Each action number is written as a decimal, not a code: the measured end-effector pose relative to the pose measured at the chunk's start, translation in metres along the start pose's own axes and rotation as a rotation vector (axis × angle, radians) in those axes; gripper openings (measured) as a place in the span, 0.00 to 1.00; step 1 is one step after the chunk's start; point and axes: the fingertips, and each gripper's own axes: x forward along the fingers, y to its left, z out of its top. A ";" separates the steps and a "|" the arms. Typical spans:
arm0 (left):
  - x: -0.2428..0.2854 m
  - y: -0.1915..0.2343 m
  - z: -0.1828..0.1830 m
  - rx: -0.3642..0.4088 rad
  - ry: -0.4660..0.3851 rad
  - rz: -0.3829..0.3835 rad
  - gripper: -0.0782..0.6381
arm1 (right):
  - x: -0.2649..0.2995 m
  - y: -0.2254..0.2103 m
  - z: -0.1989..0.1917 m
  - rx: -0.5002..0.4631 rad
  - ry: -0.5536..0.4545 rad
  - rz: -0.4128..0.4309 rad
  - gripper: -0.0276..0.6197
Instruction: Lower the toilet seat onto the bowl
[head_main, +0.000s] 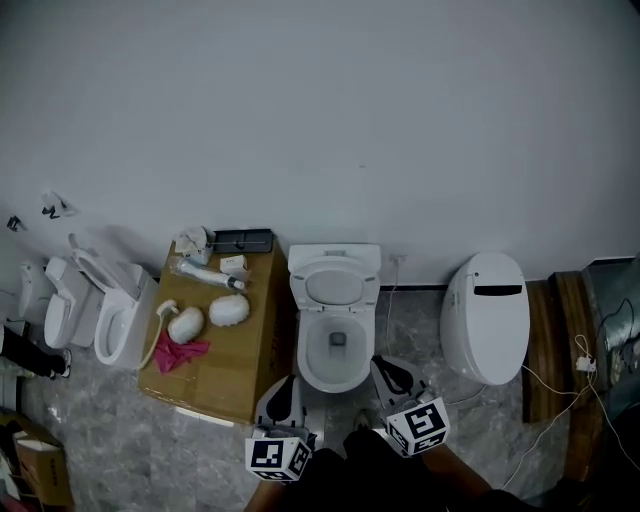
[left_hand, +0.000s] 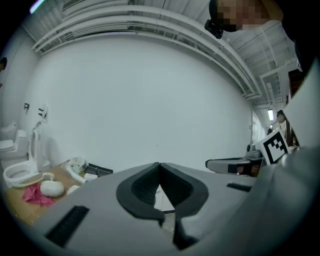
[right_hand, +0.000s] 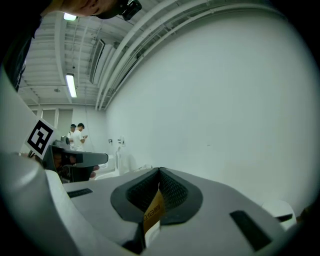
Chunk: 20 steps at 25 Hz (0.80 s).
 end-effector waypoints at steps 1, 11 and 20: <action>0.012 0.003 0.001 0.005 0.005 0.002 0.12 | 0.011 -0.010 0.001 -0.007 0.007 0.004 0.08; 0.120 0.043 -0.021 0.086 0.183 -0.110 0.12 | 0.110 -0.072 -0.013 -0.063 0.134 0.025 0.08; 0.224 0.112 -0.048 0.234 0.407 -0.306 0.14 | 0.206 -0.108 -0.050 -0.179 0.314 0.065 0.08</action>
